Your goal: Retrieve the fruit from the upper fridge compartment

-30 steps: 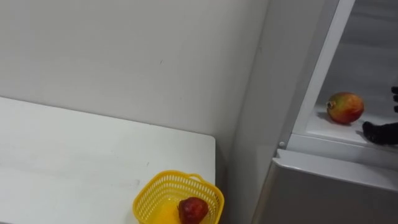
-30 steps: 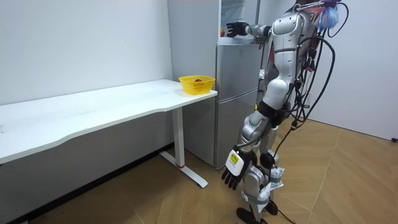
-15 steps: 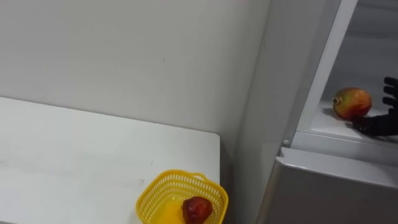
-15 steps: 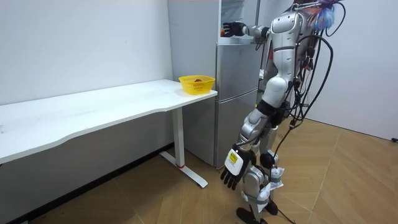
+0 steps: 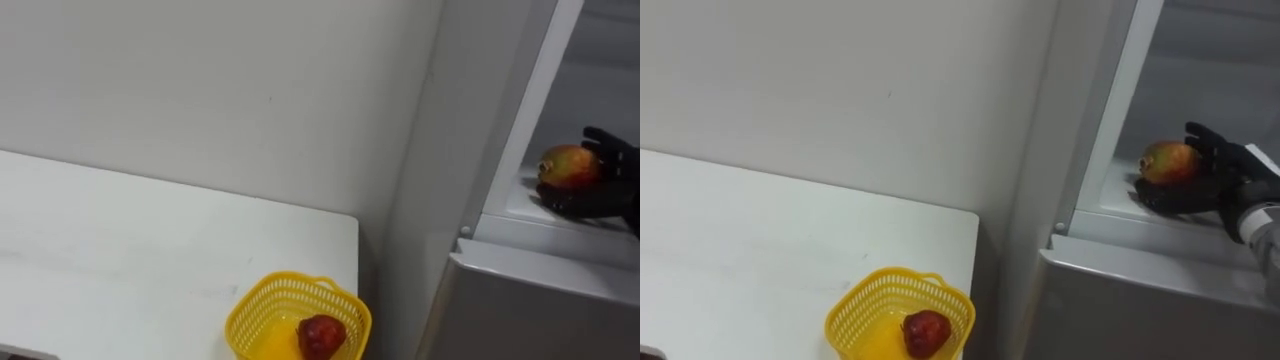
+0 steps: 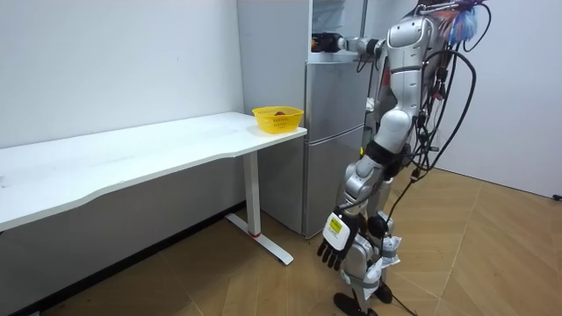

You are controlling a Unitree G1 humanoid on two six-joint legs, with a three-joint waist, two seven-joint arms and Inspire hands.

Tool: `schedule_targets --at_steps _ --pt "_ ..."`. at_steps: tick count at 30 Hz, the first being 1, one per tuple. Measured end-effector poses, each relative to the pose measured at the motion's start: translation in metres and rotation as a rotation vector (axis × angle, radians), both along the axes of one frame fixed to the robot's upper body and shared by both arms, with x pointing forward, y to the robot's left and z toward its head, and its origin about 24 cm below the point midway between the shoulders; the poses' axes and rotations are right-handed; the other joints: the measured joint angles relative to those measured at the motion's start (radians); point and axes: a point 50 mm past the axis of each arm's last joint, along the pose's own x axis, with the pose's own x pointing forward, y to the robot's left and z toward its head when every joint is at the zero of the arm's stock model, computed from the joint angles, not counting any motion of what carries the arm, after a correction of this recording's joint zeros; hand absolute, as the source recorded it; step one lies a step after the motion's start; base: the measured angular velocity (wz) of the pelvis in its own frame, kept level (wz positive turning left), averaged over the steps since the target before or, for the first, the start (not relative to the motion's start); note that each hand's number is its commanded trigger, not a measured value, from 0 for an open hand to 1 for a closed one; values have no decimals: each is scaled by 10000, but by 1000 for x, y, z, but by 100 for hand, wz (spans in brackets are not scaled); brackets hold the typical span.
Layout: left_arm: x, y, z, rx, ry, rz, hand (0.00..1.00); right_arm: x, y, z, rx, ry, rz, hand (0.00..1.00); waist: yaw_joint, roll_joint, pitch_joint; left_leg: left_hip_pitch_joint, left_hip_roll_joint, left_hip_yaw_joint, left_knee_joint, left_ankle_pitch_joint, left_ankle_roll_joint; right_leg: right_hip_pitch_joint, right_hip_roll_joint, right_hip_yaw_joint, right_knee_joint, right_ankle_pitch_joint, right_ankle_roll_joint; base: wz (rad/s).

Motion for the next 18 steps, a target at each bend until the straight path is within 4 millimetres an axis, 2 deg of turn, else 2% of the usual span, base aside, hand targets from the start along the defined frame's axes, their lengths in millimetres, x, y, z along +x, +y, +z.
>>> schedule_targets --at_steps 10,11,18 --pt "-1 1 0 14 35 -44 0 3 10 3 -242 -127 562 0 170 -34 8 16 -8 -77 -6 3 -4 17 4 -106 -49 -3 2 1" --pt "-2 1 0 9 53 -51 0 3 10 2 -243 -121 561 100 190 -26 13 23 -9 -87 -7 3 -4 27 4 -113 -48 -3 3 0" --pt "-6 0 -1 -154 245 -60 0 3 8 2 -260 -187 288 100 295 57 73 27 -17 -253 -11 -6 -17 132 -10 -350 -39 0 5 8"
